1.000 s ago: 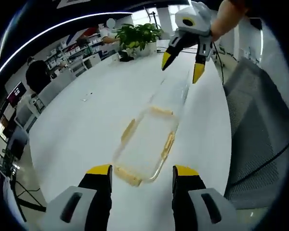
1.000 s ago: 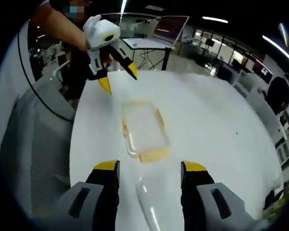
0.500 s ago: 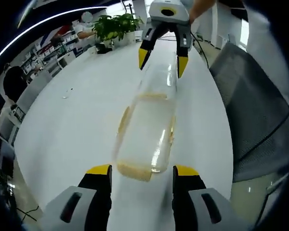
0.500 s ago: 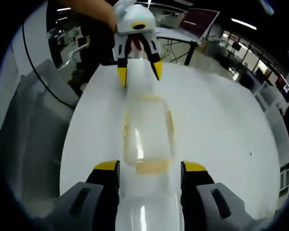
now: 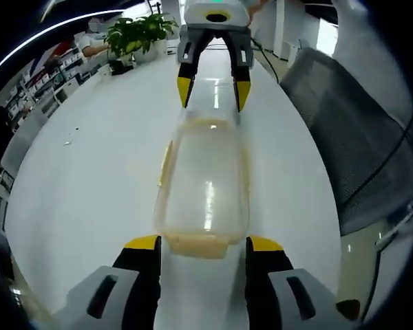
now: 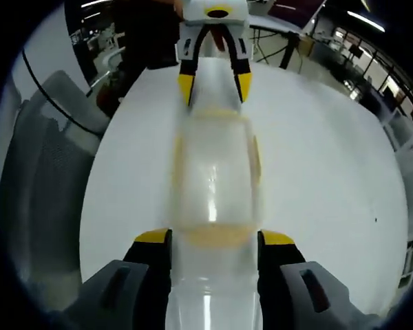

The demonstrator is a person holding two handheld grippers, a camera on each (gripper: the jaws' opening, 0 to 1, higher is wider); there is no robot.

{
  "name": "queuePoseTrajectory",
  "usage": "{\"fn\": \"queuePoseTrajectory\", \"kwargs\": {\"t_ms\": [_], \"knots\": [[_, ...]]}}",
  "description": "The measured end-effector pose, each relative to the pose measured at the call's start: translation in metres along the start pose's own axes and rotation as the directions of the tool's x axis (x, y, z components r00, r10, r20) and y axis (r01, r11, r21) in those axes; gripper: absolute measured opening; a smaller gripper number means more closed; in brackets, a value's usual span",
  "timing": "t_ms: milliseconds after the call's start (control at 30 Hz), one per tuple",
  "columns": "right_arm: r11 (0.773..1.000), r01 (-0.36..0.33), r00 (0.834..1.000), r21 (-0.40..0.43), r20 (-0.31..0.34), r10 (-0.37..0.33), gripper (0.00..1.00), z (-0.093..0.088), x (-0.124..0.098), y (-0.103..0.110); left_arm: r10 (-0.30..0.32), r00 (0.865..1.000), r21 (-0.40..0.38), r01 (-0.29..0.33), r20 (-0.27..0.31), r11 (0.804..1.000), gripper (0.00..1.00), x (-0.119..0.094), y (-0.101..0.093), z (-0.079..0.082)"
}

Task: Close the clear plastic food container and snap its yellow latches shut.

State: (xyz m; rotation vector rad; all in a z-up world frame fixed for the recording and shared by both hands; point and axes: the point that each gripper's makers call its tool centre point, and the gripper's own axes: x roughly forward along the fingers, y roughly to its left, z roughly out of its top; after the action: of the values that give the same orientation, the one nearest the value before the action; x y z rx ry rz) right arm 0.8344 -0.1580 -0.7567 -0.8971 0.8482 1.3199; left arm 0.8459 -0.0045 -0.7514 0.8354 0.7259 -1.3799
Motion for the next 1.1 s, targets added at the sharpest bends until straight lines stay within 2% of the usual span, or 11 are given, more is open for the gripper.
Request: {"fn": "queuePoseTrajectory", "kwargs": {"t_ms": [233,467,1100], "knots": [[1.0,-0.02,0.999,0.006,-0.044,0.02,0.47,-0.008,0.011,-0.001,-0.04,0.999,0.008,0.04,-0.009,0.999,0.42,0.008,0.002,-0.011],[0.999,-0.034,0.997,0.007,-0.072,0.034,0.47,-0.013,0.019,-0.002,-0.049,0.999,0.015,0.049,-0.001,0.999,0.42,0.012,0.003,-0.01],[0.999,-0.037,0.996,0.016,-0.083,0.038,0.43,-0.016,0.025,-0.004,-0.059,0.998,0.007,0.059,0.012,0.998,0.4,0.023,0.005,-0.017]]}}
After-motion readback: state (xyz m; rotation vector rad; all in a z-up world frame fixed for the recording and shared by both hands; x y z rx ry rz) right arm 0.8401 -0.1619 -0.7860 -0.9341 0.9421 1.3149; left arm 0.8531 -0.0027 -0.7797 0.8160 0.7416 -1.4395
